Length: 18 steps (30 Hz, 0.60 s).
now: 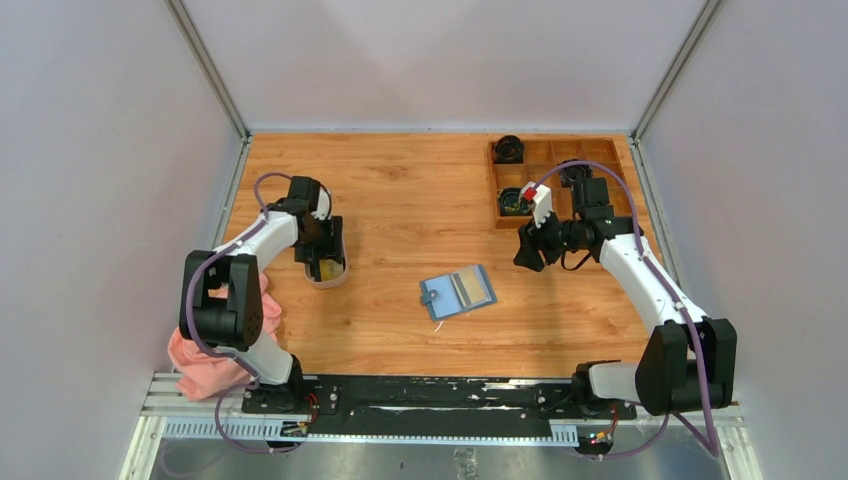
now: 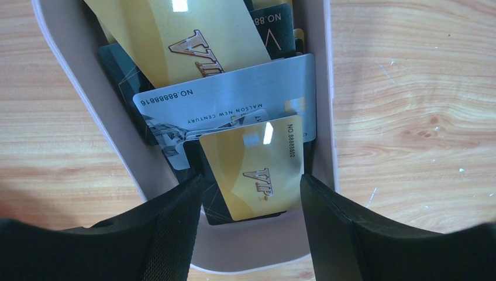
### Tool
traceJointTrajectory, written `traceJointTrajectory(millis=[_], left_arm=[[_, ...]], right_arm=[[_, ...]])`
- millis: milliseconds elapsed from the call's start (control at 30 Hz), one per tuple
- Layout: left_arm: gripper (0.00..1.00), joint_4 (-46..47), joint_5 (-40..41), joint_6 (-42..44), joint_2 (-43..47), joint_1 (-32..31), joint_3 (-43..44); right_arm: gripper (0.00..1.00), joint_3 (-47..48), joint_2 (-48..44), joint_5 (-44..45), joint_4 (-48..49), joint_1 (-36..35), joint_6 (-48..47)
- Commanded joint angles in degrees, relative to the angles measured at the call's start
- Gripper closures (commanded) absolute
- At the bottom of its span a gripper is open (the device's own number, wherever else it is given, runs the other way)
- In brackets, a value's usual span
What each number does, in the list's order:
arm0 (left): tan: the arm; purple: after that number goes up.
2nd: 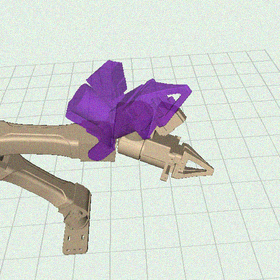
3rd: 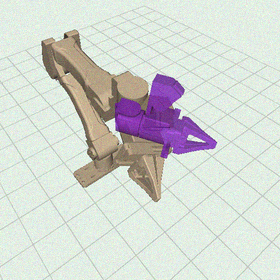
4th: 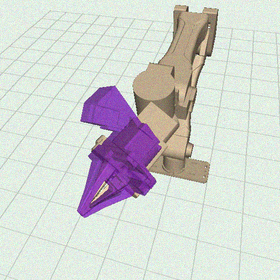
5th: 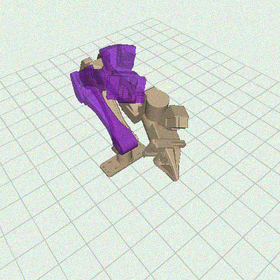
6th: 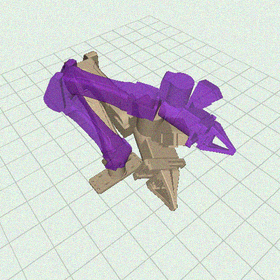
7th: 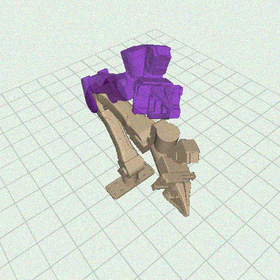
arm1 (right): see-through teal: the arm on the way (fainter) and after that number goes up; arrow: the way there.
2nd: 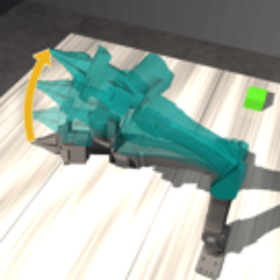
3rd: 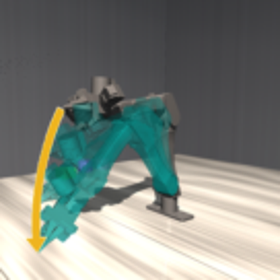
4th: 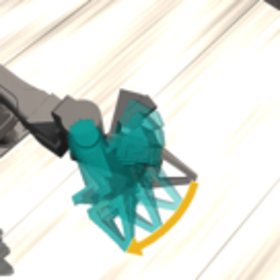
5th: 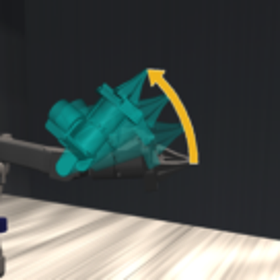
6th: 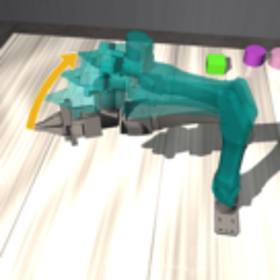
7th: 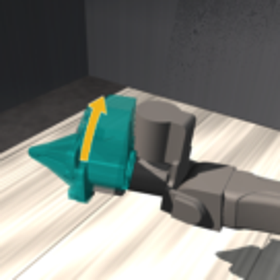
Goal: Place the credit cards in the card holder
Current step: Pick up the credit card from the storage box.
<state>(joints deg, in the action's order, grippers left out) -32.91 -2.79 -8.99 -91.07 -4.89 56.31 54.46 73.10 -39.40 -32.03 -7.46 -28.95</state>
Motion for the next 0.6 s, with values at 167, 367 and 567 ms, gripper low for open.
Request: traceJointTrajectory(millis=[167,367,567], left_arm=[[0.38,-0.7,-2.3,-0.8,-3.0,0.5,-0.7],[0.47,0.0,-4.4,-0.8,-2.9,0.6,-0.7],[0.53,1.4,-4.1,-1.4,-0.9,1.1,-1.0]], right_arm=[[0.44,0.2,-1.3,-0.7,0.0,-0.9,0.6],[0.44,0.2,-1.4,-0.8,-0.1,-0.9,0.6],[0.44,0.2,-1.5,-0.8,-0.1,-0.9,0.6]])
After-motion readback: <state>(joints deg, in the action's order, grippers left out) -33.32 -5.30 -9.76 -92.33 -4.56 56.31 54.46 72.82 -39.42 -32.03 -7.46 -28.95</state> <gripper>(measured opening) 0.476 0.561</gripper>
